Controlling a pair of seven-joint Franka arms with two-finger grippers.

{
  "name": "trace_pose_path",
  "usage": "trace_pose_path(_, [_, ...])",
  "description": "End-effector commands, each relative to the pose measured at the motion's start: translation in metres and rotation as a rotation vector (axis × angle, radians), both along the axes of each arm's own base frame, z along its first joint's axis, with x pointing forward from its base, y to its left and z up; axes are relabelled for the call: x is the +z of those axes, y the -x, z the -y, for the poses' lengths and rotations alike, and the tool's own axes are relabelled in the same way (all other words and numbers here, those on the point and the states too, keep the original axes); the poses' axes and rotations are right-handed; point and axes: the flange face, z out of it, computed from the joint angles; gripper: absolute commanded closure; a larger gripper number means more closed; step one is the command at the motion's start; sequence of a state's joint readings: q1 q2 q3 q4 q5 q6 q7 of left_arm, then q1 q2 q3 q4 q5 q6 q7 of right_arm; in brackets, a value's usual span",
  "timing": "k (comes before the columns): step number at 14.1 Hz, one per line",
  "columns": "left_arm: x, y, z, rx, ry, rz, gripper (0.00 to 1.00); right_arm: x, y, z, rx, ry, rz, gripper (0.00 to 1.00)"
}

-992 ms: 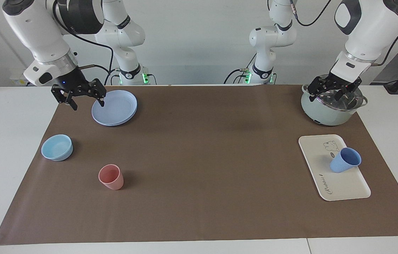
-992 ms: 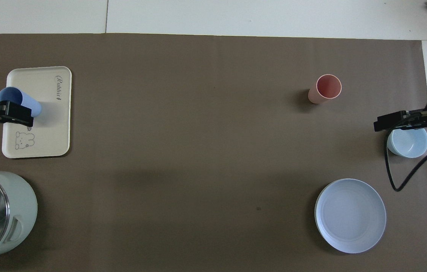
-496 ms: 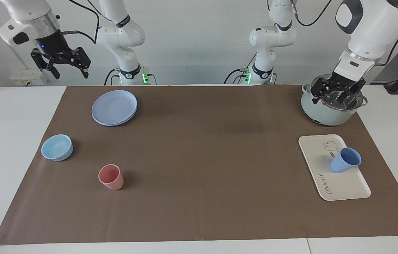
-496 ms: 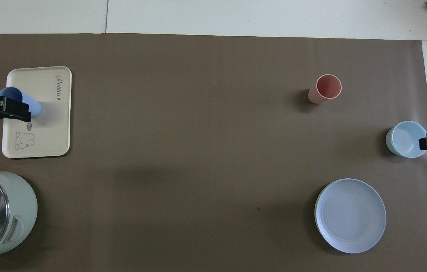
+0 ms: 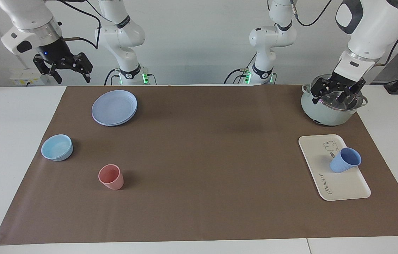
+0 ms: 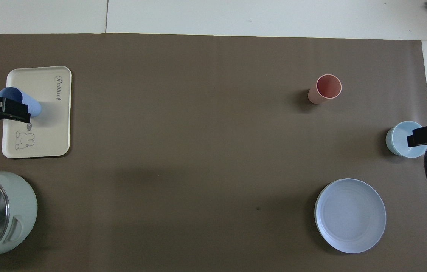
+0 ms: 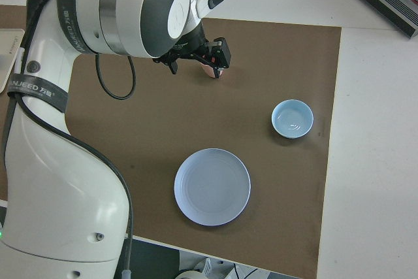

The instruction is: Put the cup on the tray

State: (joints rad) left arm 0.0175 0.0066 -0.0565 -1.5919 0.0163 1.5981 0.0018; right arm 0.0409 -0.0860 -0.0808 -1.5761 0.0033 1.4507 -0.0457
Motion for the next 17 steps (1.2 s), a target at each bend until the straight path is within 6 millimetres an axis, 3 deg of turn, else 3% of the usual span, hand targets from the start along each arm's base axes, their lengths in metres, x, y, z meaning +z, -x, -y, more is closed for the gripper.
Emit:
trace_pose_path(1, [0.017, 0.024, 0.001, -0.004, 0.007, -0.043, 0.0, 0.019, 0.018, -0.012, 0.018, 0.018, 0.043, 0.0])
trace_pose_path(5, [0.021, 0.027, 0.004, -0.007, -0.001, -0.038, 0.0, -0.001, -0.006, 0.001, 0.049, 0.056, 0.054, 0.0])
trace_pose_path(11, [0.027, 0.024, 0.009, -0.027, 0.008, -0.011, 0.0, -0.024, -0.014, 0.001, 0.011, 0.033, 0.02, 0.0])
trace_pose_path(17, [0.034, 0.021, 0.018, -0.036, 0.029, 0.028, 0.0, -0.03, -0.014, -0.003, -0.009, 0.034, 0.035, 0.0])
